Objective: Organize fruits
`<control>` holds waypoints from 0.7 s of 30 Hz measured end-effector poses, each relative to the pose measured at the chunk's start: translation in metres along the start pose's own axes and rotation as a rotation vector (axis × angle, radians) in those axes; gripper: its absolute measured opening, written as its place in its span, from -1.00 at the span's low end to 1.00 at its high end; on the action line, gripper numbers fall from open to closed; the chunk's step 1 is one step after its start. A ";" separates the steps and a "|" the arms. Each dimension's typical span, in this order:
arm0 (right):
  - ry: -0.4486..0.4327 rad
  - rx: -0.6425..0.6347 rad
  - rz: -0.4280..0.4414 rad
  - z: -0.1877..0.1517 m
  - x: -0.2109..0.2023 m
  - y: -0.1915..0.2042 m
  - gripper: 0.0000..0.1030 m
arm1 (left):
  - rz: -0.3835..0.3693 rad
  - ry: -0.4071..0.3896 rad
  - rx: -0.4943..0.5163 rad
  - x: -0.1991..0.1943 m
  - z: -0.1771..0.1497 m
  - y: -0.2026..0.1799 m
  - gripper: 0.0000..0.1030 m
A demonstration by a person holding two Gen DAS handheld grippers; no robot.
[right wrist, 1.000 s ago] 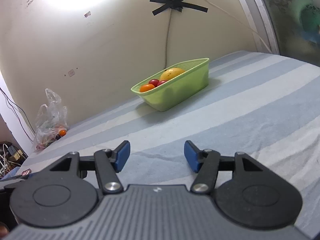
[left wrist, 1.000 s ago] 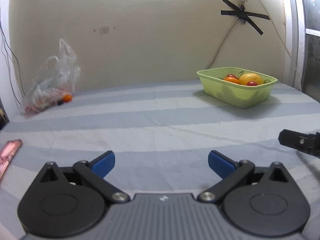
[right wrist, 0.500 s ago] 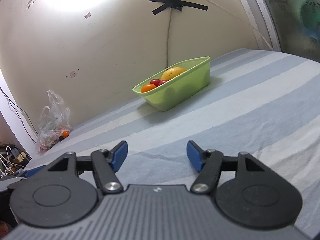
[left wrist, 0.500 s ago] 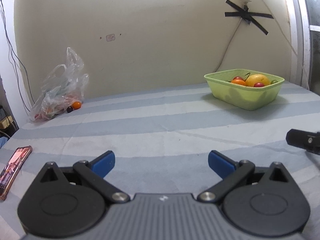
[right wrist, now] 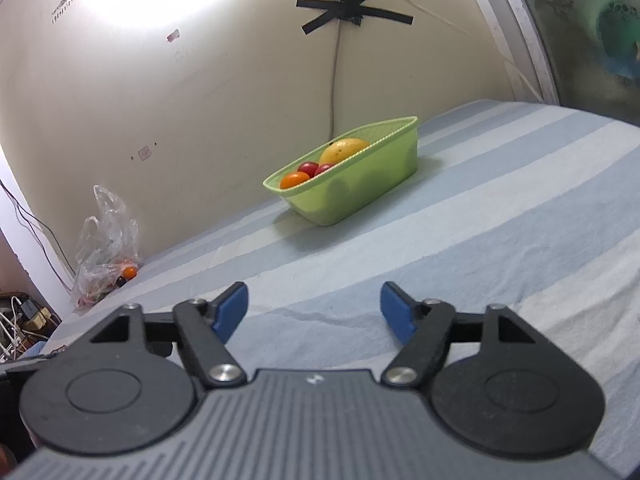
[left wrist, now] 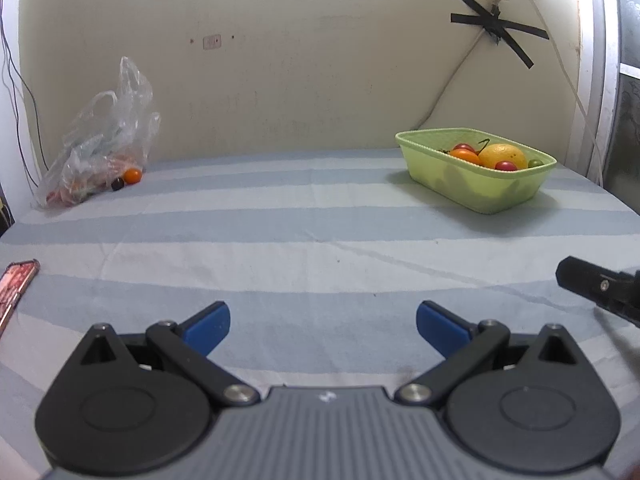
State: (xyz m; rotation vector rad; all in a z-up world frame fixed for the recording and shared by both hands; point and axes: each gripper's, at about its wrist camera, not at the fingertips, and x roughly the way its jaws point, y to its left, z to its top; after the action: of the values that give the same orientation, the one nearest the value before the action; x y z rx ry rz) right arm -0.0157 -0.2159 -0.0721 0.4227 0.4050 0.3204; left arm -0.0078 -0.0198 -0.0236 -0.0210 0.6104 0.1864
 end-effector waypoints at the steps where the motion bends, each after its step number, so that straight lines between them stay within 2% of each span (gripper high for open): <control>1: -0.007 -0.003 -0.004 0.000 -0.001 0.001 0.50 | -0.003 0.001 0.000 0.001 -0.001 0.000 1.00; 7: -0.020 -0.015 -0.012 -0.001 -0.001 0.003 0.51 | -0.060 0.018 -0.053 0.002 -0.002 0.002 1.00; 15: -0.027 0.003 -0.017 -0.002 -0.002 0.002 0.54 | 0.003 -0.132 -0.014 0.003 0.008 0.003 0.99; 21: -0.024 0.021 -0.013 -0.001 -0.002 0.000 0.57 | -0.012 -0.182 -0.031 0.002 0.008 0.010 0.99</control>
State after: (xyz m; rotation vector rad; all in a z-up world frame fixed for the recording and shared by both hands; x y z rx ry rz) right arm -0.0177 -0.2165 -0.0727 0.4433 0.3879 0.2981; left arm -0.0035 -0.0088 -0.0174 -0.0371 0.4259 0.1834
